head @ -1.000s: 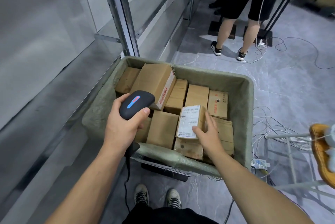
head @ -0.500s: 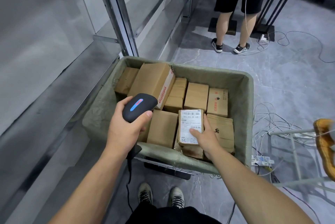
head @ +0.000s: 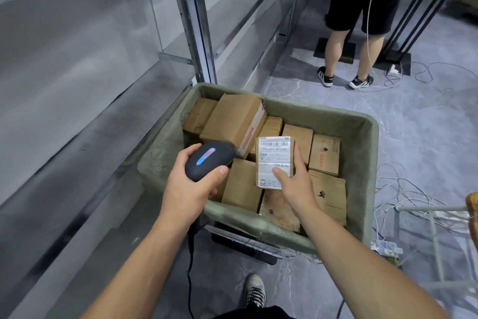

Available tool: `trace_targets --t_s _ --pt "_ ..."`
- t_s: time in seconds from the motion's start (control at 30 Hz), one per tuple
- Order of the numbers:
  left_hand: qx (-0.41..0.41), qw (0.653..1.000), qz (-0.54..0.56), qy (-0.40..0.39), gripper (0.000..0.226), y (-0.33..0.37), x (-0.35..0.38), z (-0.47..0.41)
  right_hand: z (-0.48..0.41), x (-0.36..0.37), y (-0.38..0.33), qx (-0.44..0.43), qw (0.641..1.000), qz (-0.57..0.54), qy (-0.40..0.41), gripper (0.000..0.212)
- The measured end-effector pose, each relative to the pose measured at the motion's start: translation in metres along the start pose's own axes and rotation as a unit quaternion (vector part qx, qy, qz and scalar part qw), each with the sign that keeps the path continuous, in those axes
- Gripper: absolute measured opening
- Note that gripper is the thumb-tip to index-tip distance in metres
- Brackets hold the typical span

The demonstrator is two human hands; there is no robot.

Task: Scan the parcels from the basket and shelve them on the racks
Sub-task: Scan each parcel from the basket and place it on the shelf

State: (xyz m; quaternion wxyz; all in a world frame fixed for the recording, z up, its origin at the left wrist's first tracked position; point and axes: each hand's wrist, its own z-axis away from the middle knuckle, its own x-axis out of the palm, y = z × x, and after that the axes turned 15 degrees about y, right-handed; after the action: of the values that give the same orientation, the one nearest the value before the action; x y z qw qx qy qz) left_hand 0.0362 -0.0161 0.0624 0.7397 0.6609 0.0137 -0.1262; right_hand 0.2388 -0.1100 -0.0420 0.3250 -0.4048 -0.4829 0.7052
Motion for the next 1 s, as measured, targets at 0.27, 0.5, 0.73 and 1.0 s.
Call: trace_targets --t_s 0.27,0.5,0.73,1.0 --pt "-0.007 0.997 0.074 -0.028 0.065 0.016 -0.032 0.016 0.021 0.023 -0.043 -0.163 0.985 0.041 0.042 0.096" --pt "0.006 0.994 0.102 -0.036 0.054 0.024 -0.091 0.051 0.074 0.028 -0.062 -0.202 0.975 0.045 0.084 0.094" --pt "0.002 0.990 0.131 -0.051 0.064 0.013 -0.134 0.083 0.120 0.028 -0.064 -0.234 0.965 0.060 0.101 0.085" --pt "-0.021 0.983 0.181 -0.016 0.054 0.008 -0.160 0.110 0.149 0.028 -0.061 -0.246 0.962 0.088 0.085 0.084"
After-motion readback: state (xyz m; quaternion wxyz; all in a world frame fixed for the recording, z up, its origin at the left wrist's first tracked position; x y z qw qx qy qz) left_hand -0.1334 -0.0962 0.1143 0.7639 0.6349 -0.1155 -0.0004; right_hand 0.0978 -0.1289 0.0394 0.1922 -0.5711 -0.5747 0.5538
